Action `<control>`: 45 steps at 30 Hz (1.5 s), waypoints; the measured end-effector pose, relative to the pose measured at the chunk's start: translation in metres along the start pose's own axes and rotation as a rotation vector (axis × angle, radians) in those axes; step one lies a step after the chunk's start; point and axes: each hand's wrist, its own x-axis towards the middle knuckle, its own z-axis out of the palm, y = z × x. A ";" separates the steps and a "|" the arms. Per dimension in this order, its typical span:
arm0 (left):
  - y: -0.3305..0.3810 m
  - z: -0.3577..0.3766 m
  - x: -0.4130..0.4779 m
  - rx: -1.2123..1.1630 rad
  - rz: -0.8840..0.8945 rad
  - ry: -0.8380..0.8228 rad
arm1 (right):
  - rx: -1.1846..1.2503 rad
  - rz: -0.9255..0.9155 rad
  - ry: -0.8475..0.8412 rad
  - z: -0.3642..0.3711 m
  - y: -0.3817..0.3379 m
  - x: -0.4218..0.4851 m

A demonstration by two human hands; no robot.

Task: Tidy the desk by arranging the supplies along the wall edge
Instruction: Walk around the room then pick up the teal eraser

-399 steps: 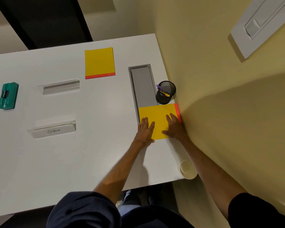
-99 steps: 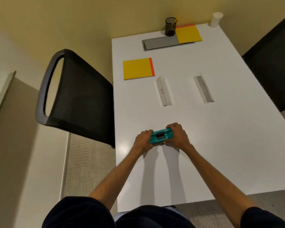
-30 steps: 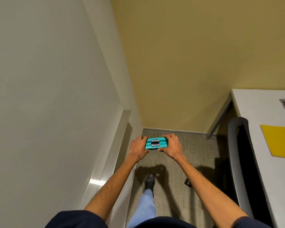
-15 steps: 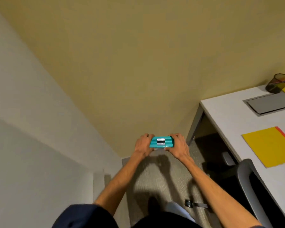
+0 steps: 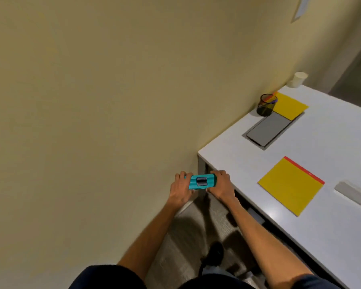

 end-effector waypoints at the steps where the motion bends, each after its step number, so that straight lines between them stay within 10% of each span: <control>1: 0.003 -0.005 0.016 0.015 0.016 -0.008 | 0.009 0.002 -0.005 -0.010 0.001 0.012; 13: 0.091 -0.013 0.149 0.071 0.323 0.200 | 0.010 0.104 0.097 -0.109 0.056 0.105; 45: 0.181 0.038 0.403 -0.114 0.172 -0.026 | 0.340 0.413 0.340 -0.175 0.133 0.352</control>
